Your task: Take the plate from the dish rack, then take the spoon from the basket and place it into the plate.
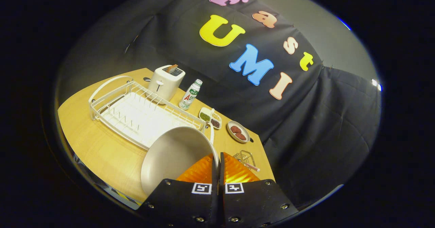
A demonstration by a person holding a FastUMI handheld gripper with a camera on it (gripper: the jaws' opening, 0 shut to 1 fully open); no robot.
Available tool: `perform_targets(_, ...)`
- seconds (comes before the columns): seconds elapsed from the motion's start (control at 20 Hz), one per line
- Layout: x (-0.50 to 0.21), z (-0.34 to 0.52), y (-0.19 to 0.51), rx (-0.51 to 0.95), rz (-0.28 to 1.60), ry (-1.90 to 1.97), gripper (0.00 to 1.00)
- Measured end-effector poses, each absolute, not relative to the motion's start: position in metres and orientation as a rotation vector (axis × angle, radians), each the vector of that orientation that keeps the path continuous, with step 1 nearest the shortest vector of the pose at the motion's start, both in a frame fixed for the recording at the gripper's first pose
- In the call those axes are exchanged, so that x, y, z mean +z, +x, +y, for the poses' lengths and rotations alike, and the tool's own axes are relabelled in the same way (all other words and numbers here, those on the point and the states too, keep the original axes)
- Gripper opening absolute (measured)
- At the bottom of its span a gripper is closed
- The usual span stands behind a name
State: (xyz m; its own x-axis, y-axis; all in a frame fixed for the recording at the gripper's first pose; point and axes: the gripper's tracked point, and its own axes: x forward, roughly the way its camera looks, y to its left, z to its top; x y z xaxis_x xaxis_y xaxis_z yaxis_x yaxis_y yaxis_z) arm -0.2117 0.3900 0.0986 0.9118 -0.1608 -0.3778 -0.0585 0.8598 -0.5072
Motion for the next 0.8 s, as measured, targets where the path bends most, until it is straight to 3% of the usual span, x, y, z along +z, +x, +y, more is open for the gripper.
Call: perform_targets(0.8,-0.052,0.315,-0.229,-0.111,0.742,-0.161,0.01)
